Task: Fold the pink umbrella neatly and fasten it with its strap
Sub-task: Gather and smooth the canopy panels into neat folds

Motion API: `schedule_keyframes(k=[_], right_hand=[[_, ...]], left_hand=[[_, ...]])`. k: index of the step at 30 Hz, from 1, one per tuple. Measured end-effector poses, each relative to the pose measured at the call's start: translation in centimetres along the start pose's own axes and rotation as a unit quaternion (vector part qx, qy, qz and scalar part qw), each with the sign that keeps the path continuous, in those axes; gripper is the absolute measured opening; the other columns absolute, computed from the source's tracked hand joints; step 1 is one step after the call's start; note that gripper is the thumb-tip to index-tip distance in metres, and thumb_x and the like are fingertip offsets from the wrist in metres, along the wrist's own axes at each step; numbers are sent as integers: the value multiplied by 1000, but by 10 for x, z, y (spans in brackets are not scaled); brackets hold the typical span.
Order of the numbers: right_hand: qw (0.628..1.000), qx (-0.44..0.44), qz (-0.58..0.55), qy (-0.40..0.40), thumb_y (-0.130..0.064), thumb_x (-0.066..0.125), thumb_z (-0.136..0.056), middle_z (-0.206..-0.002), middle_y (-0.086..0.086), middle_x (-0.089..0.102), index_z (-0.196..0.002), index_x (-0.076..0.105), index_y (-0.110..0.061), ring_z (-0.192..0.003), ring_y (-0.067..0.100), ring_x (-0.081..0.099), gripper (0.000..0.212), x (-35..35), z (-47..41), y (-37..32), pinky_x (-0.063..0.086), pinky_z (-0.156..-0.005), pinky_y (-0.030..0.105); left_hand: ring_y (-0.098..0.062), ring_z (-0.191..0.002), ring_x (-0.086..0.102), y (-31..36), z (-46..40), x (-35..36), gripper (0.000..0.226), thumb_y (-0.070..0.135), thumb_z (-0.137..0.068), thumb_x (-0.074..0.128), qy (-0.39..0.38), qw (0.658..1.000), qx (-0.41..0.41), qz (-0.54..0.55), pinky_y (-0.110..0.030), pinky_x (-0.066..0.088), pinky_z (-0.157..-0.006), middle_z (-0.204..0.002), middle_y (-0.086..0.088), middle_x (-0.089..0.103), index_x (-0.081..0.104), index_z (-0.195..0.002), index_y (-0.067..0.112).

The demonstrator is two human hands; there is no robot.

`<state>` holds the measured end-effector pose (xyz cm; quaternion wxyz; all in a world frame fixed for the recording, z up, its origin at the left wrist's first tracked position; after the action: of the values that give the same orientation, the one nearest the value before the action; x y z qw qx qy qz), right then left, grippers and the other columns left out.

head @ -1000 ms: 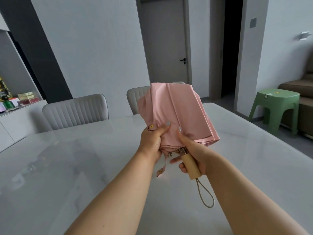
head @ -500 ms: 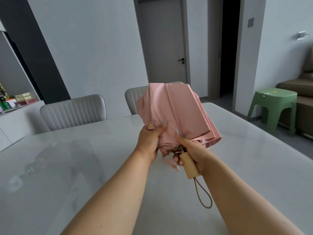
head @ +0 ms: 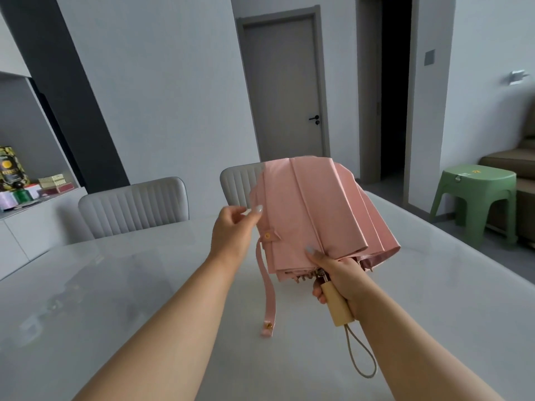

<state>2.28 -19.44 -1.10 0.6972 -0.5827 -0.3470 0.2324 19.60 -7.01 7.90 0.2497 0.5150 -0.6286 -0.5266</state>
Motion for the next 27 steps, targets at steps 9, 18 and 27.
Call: schedule_keyframes(k=[9, 18, 27], right_hand=[[998, 10, 45, -38, -40, 70, -83, -52, 17, 58, -85, 58, 1, -37, 22, 52, 43, 5, -1, 4, 46, -41, 25], [997, 21, 38, -62, -40, 70, -83, -54, 17, 57, -86, 58, -1, -38, 21, 53, 41, 11, -3, 9, 46, -42, 26], [998, 21, 13, -53, -38, 73, -80, -53, 14, 59, -82, 59, 1, -37, 21, 52, 41, 9, -2, 6, 45, -40, 25]], left_hand=[[-16, -99, 57, 93, -63, 14, 25, 39, -96, 53, -73, 984, 104, -128, -33, 49, -90, -110, 3, 60, 62, -112, 23], [-12, -67, 44, 102, -72, 23, 29, 35, -85, 73, -135, 975, 89, -152, -24, 37, -63, -68, 5, 49, 56, -70, 16], [-27, -88, 58, 102, -66, -18, 22, 29, -91, 63, 55, 956, 106, -267, -34, 48, -79, -90, -5, 61, 52, -77, 15]])
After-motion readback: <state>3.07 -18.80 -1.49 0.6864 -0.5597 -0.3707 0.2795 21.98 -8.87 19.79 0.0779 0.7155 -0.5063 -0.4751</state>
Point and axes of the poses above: each hand's wrist, its own z-axis away from the middle knuckle, its own x-axis out of the palm, y = z × x, the point moved 9 cm from there along -z, towards the middle knuckle
